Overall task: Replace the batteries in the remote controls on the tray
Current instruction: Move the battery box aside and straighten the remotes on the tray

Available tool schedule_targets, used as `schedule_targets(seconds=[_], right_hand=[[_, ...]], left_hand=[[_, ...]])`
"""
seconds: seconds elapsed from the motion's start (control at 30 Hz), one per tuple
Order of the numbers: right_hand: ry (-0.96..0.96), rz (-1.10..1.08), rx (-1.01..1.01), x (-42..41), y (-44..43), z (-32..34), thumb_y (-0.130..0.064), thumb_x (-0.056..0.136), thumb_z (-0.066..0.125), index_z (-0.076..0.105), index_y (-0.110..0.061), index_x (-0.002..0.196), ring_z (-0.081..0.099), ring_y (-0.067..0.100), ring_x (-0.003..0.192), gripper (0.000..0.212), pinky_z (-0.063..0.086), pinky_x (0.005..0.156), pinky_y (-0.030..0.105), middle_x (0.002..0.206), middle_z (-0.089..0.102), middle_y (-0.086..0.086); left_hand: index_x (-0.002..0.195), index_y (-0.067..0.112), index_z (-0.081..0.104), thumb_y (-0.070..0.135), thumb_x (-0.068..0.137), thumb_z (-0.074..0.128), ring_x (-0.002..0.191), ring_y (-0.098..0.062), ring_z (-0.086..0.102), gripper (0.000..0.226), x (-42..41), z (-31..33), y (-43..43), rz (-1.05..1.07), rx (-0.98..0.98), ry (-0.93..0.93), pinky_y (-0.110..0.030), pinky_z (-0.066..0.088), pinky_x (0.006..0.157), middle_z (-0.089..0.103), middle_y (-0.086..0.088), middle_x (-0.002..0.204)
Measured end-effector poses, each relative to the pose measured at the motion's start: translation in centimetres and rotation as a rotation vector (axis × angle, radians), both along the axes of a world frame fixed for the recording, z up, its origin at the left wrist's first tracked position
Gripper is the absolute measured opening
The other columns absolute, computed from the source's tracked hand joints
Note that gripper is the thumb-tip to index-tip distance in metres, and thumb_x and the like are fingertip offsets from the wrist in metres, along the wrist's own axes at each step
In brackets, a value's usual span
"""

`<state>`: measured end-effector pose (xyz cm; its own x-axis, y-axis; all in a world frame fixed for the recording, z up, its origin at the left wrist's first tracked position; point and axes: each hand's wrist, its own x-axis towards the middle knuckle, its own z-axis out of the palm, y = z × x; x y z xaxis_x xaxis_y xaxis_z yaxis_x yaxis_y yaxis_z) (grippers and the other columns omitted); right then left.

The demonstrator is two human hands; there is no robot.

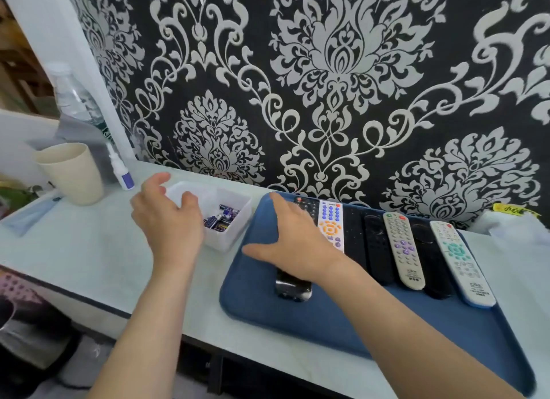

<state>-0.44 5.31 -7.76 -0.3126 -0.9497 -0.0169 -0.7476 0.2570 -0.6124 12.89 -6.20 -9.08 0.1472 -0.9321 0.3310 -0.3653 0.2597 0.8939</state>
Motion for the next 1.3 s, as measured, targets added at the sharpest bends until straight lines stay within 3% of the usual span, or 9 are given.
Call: schedule_targets(seconds=[0.13,0.37,0.47,0.57,0.7,0.8,1.03,1.2,1.3], right_hand=[[-0.022,0.026,0.044,1.7,-3.4,0.1,-0.053,0.074,0.078,-0.002,-0.017,0.157,0.011,0.029,0.148,0.120,0.021,0.118,0.054,0.161,0.017,0.006],[-0.054,-0.101,-0.025,3.2,-6.5,-1.1,-0.047,0.070,0.082,0.027,-0.013,0.142,0.043,0.025,0.128,0.097,0.037,0.103,0.052,0.137,0.046,0.001],[-0.124,-0.094,-0.059,2.8,-6.9,-1.5,-0.037,0.068,0.087,0.007,-0.010,0.152,0.046,0.026,0.127,0.119,0.038,0.107,0.046,0.138,0.047,0.006],[-0.221,-0.098,-0.079,2.3,-6.8,-1.6,-0.032,0.067,0.089,-0.019,-0.021,0.153,0.047,0.024,0.128,0.139,0.041,0.098,0.029,0.143,0.046,0.008],[-0.137,-0.016,-0.093,2.1,-6.6,-1.5,-0.039,0.066,0.088,0.002,-0.025,0.157,0.034,0.018,0.138,0.126,0.033,0.099,0.022,0.159,0.022,0.004],[0.166,0.055,-0.032,2.2,-6.5,-1.3,-0.060,0.071,0.076,0.025,-0.017,0.152,0.020,0.018,0.148,0.105,0.030,0.114,0.036,0.165,0.004,0.002],[0.596,0.142,0.064,2.8,-6.1,-2.9,-0.053,0.095,0.045,0.001,-0.001,0.155,0.003,0.028,0.153,0.092,0.017,0.121,0.040,0.164,-0.005,0.021],[0.359,0.174,0.129,2.0,-6.1,-1.6,-0.041,0.092,0.053,-0.001,-0.011,0.157,-0.004,0.023,0.153,0.090,0.018,0.120,0.052,0.165,-0.008,0.011],[0.202,0.086,-0.106,1.0,-3.7,-0.2,-0.026,0.090,0.058,0.021,-0.011,0.153,0.019,0.025,0.147,0.075,0.030,0.114,0.045,0.156,0.027,0.012]], left_hand=[[0.145,0.021,0.026,0.022,0.094,0.052,0.104,-0.020,0.053,0.057,1.2,-0.9,-2.0,-0.049,0.464,0.437,-0.032,0.041,0.098,0.043,-0.003,0.125],[0.149,0.021,0.025,-0.008,0.088,0.045,0.086,-0.017,0.061,0.071,2.0,-1.0,-3.0,-0.262,0.481,0.831,-0.035,0.050,0.079,0.064,-0.005,0.111],[0.130,0.030,0.053,0.017,0.084,0.047,0.086,-0.010,0.057,0.049,2.3,0.0,-2.5,-0.491,0.407,0.721,-0.026,0.043,0.074,0.062,0.006,0.093],[0.103,0.034,0.069,0.055,0.079,0.058,0.086,0.000,0.055,0.034,1.8,0.6,-1.6,-0.556,0.320,0.342,-0.018,0.038,0.079,0.055,0.012,0.090],[0.098,0.022,0.074,0.039,0.088,0.064,0.100,-0.004,0.051,0.021,0.9,-0.9,-1.6,-0.419,0.125,-0.146,-0.008,0.031,0.077,0.047,0.005,0.109],[0.092,0.028,0.075,0.025,0.081,0.072,0.108,-0.006,0.051,0.011,0.8,-1.4,-1.6,-0.397,0.064,-0.274,-0.010,0.029,0.084,0.049,0.008,0.113],[0.108,0.026,0.072,0.008,0.091,0.051,0.131,-0.022,0.042,0.033,0.2,-1.4,-1.4,-0.460,-0.025,-0.460,-0.031,0.032,0.109,0.051,-0.001,0.141],[0.110,0.032,0.060,0.037,0.090,0.051,0.128,-0.026,0.041,0.023,0.1,-1.5,-1.0,-0.406,-0.068,-0.721,-0.053,0.030,0.106,0.057,0.012,0.124],[0.116,0.020,0.063,0.025,0.088,0.058,0.132,-0.026,0.040,0.029,-0.9,-0.7,0.3,-0.312,-0.200,-0.713,-0.049,0.024,0.109,0.056,0.001,0.131]])
